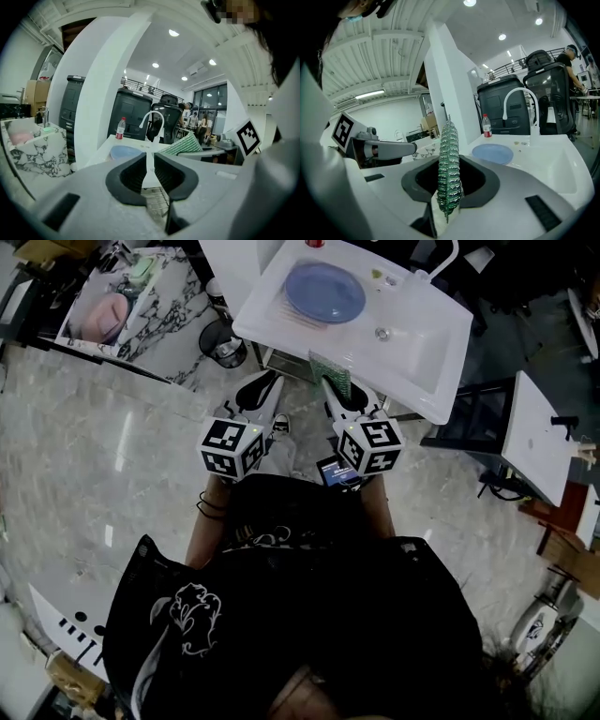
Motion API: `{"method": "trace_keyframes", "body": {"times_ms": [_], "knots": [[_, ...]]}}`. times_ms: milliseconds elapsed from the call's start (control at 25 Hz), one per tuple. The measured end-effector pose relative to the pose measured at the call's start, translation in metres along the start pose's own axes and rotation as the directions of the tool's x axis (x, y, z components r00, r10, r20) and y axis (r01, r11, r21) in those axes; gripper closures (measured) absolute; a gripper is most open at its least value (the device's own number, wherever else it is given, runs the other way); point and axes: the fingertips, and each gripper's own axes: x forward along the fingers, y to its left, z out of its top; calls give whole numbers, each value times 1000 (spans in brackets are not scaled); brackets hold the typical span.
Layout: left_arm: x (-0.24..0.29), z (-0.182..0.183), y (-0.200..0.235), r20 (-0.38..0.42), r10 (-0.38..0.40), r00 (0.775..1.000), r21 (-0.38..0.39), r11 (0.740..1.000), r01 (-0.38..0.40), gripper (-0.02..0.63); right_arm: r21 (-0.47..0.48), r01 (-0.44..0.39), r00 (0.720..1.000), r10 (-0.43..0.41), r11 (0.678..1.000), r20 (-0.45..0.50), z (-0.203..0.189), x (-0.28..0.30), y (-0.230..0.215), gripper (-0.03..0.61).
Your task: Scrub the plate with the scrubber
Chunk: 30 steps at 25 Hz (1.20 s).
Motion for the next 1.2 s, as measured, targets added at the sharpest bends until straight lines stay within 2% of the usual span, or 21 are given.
{"method": "trace_keyframes", "body": {"times_ms": [360,840,1200], "knots": [[55,27,49,4,-22,1000,-33,999,22,552,-32,36,997,-38,999,-61,19,55,-34,488],[101,45,101,-3,-62,998,-43,997,61,552,-46,94,992,-98,994,-77,42,108,-63,488],[133,40,103,-42,-71,997,-63,996,69,552,-31,137,986,-139,990,-91,50,114,-108,488]]}}
